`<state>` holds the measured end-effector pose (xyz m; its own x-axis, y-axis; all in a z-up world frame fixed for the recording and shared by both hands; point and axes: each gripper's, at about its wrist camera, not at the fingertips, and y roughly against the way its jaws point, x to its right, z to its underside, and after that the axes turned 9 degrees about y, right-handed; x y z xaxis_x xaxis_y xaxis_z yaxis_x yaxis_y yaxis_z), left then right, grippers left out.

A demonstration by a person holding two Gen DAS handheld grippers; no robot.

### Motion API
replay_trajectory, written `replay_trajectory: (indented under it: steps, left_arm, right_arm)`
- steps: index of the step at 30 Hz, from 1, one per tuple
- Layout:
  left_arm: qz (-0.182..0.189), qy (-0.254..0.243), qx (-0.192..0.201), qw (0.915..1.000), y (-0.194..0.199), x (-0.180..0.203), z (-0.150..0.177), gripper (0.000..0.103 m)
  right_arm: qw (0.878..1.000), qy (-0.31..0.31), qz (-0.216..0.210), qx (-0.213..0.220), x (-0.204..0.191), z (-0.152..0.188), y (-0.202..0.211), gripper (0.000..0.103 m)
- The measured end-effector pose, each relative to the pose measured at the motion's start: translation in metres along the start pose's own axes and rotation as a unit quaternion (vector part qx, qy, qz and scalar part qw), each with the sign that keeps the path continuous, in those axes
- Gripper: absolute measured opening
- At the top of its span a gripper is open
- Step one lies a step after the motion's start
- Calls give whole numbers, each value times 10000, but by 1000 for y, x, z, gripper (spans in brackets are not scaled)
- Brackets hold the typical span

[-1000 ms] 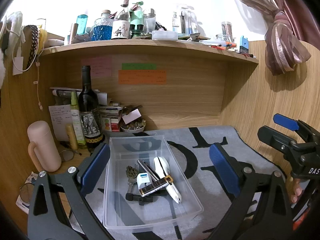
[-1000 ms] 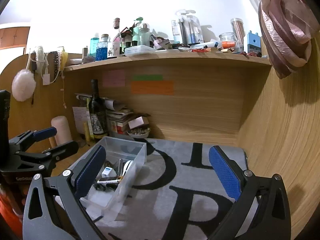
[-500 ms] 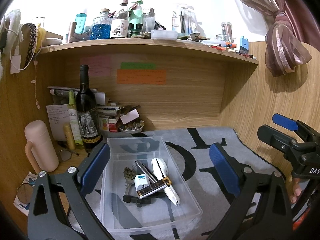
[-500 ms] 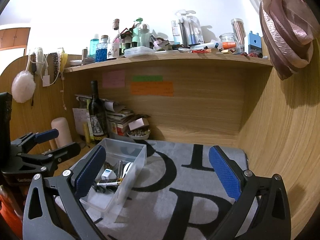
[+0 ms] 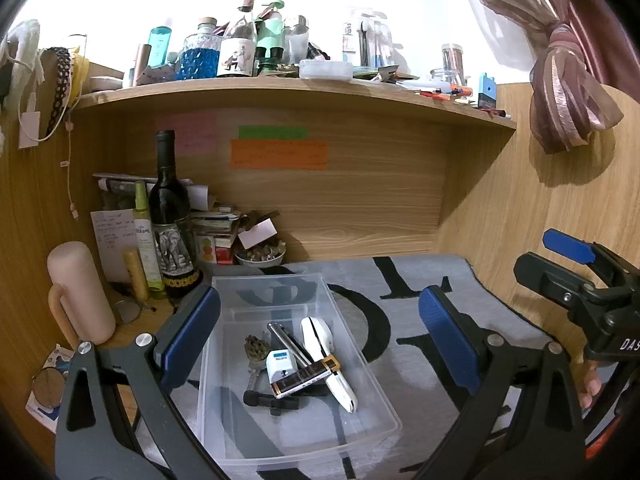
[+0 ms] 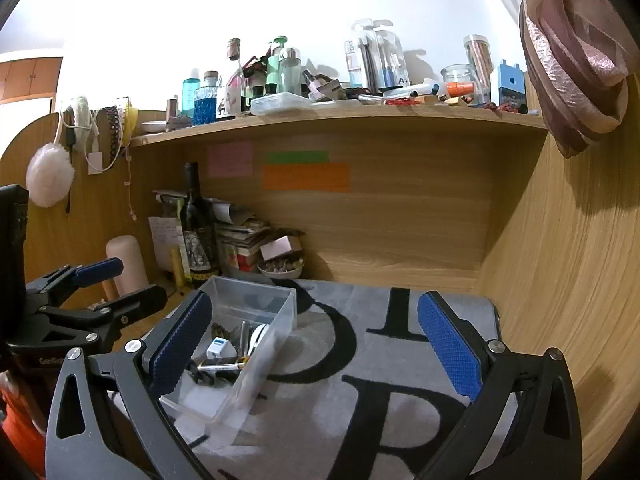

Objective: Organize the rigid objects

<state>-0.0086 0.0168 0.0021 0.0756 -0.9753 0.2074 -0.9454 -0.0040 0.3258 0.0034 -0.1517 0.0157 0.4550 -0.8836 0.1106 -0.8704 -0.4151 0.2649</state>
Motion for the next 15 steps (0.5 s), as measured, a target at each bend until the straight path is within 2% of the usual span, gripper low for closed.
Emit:
replay_trajectory:
  steps: [15]
  left_arm:
    - [6, -60, -29, 10000, -3, 0, 1, 101]
  right_arm:
    - [9998, -157, -2, -77, 3, 2, -4, 103]
